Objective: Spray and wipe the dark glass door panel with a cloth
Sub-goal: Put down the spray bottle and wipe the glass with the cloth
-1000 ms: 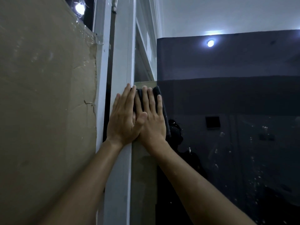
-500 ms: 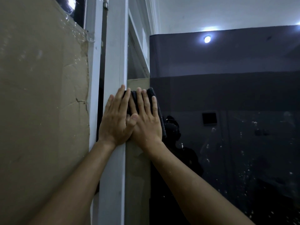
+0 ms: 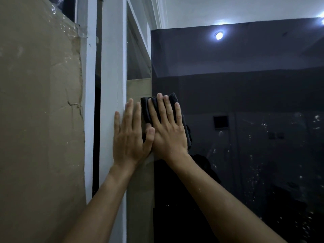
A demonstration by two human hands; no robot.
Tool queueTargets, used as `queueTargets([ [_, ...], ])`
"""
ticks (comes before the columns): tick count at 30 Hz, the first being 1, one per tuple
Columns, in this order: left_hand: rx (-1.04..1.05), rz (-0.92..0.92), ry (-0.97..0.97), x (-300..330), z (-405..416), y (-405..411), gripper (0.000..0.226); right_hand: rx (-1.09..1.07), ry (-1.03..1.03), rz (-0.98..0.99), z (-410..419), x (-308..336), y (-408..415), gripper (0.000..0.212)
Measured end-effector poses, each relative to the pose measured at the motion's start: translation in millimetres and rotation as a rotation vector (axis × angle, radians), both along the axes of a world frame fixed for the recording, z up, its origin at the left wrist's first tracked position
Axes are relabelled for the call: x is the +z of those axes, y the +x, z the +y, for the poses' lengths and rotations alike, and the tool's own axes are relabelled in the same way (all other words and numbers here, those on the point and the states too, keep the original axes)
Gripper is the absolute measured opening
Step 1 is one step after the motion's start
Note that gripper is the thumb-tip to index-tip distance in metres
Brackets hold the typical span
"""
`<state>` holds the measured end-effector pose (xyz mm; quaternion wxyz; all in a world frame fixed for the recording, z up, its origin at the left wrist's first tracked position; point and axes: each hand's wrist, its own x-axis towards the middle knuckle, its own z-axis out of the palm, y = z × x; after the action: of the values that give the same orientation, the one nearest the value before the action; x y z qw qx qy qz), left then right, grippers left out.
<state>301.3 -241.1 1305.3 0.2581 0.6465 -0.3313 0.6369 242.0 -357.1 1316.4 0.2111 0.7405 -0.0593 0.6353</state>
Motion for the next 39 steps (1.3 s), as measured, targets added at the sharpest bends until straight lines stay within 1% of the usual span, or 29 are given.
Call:
queueTargets([
  [2,0.005,0.006,-0.010,-4,1,2,0.080,-0.001,0.020,-0.023,-8,-2,-6,0.066],
  [8,0.041,-0.074,0.039,-5,3,4,0.079,-0.015,0.054,-0.076,-40,-10,-33,0.067],
  [14,0.012,-0.049,0.012,-4,3,2,0.075,-0.062,0.094,-0.097,-77,-12,-64,0.067],
  [19,0.019,-0.032,0.002,-3,0,1,0.073,-0.081,0.110,-0.082,-81,-12,-67,0.067],
  [22,0.010,-0.057,-0.027,-5,-6,-3,0.070,-0.075,0.116,-0.083,-81,-12,-67,0.067],
  [24,-0.029,-0.096,-0.014,-9,-21,-13,0.067,-0.067,0.112,-0.083,-81,-12,-67,0.067],
  [27,-0.151,-0.126,0.068,-19,-62,-39,0.063,-0.071,0.110,-0.075,-81,-12,-67,0.067],
  [30,-0.210,-0.064,0.045,-26,-93,-60,0.061,-0.094,0.087,-0.063,-84,-12,-69,0.065],
  [32,-0.168,-0.036,0.020,-28,-99,-61,0.063,-0.090,0.070,-0.050,-88,-11,-71,0.065],
  [35,-0.074,-0.049,0.049,-29,-99,-57,0.066,-0.068,0.075,-0.053,-97,-13,-78,0.066],
  [39,-0.044,-0.054,0.048,-28,-102,-56,0.067,-0.054,0.118,-0.084,-120,-18,-95,0.066],
])
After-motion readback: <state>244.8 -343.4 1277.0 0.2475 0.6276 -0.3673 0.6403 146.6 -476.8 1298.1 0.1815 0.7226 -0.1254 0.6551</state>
